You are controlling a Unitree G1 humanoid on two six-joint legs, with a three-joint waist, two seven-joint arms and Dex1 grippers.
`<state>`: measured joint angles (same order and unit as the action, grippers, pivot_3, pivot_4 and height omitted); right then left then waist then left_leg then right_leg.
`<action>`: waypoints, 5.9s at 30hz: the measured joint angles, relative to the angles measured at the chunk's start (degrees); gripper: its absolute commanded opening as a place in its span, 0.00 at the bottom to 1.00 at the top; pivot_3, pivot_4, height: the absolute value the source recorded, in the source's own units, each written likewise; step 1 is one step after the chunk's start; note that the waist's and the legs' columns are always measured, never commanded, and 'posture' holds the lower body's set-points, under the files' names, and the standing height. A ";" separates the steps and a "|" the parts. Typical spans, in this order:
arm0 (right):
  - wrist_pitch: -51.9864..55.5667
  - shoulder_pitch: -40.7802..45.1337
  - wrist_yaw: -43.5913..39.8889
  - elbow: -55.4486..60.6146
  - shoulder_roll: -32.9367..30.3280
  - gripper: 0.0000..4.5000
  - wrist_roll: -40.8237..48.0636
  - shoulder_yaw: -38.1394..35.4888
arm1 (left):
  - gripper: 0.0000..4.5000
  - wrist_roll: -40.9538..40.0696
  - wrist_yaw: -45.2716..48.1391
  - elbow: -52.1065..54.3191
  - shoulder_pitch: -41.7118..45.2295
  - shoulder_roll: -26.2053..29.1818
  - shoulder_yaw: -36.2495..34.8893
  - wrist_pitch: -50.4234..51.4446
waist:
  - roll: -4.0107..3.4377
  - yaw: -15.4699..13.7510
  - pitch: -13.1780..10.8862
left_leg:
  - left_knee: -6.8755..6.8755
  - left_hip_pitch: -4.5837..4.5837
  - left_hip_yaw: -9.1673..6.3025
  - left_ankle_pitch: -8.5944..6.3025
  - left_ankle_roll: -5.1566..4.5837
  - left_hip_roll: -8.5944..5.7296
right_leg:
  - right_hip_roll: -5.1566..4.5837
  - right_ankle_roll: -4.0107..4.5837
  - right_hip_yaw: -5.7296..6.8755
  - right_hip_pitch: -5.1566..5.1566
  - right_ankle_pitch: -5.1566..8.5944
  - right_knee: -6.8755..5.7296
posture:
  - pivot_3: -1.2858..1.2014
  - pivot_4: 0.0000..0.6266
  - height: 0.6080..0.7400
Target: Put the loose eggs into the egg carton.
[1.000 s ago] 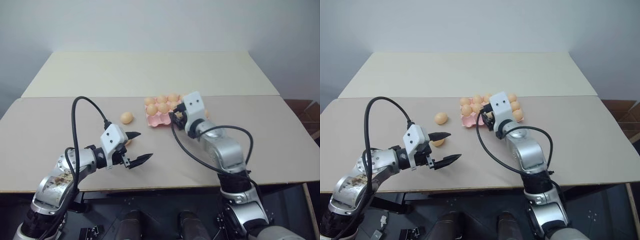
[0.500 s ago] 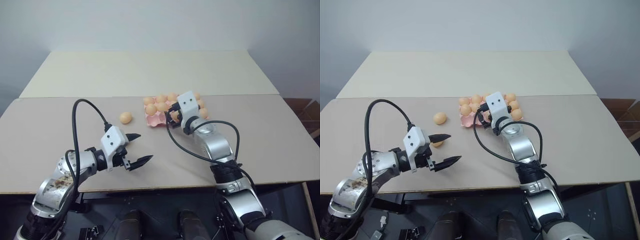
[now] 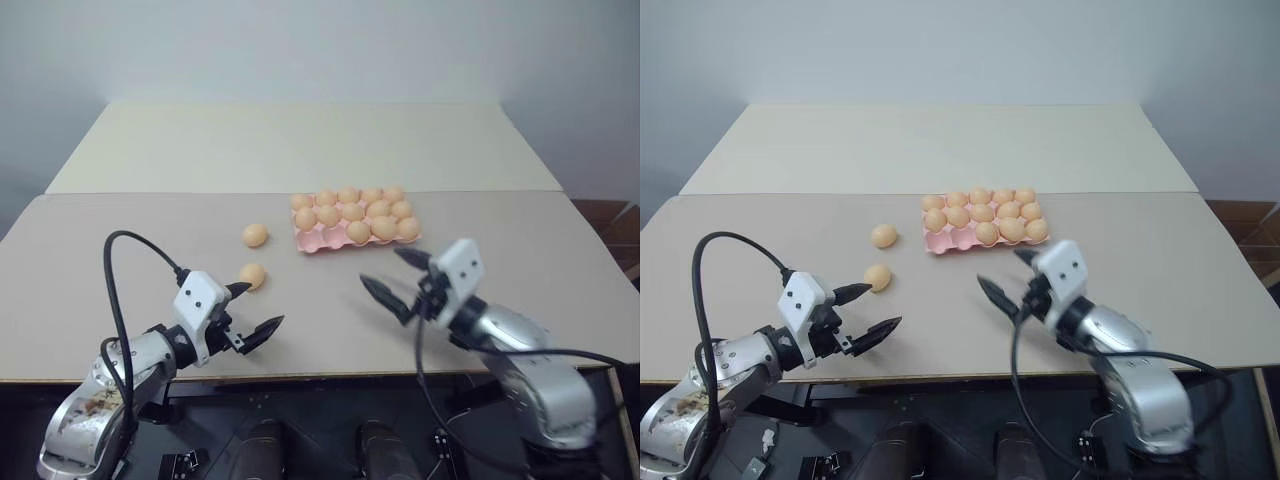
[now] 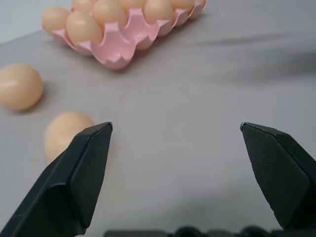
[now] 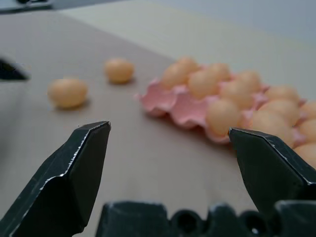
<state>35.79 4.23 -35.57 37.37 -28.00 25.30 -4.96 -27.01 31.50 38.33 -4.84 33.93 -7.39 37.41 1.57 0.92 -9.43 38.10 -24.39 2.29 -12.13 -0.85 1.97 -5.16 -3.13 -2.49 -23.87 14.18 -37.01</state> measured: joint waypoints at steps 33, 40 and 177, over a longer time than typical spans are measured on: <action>-0.23 -0.39 -5.41 4.78 -10.55 1.00 6.94 -0.26 | 0.38 6.85 -18.39 -14.59 21.61 -12.03 4.67 22.45 | 0.15 -0.25 -0.05 | -0.01 0.41 -0.04 -0.01 0.01 -0.02 | 0.13 0.00 0.13 0.70 0.04 0.26 | 0.52 0.24 1.00; -0.23 -0.28 -4.52 4.82 -11.18 1.00 7.53 -0.96 | 0.33 8.05 -18.50 -14.31 24.24 -12.80 6.71 20.02 | 0.17 -0.48 -0.05 | -0.01 0.38 -0.05 0.00 0.01 -0.06 | 0.09 0.00 0.17 0.70 0.03 0.27 | 0.52 0.24 1.00; 14.34 7.79 16.85 9.14 -6.01 1.00 8.64 3.39 | 0.99 23.51 -6.00 -36.28 41.60 -17.94 9.81 -7.63 | 0.21 -0.25 -0.08 | 0.14 0.08 -0.24 0.00 0.00 -0.07 | 0.04 -0.13 0.35 0.60 -0.03 0.25 | 0.52 0.24 1.00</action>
<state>50.13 12.03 -18.73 46.52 -34.01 33.94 -1.56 -3.50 25.50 2.05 36.76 15.99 2.42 29.78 1.78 0.66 -9.51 38.24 -24.31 2.04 -12.12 -0.85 1.89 -5.12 -3.26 -2.14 -23.26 14.15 -36.76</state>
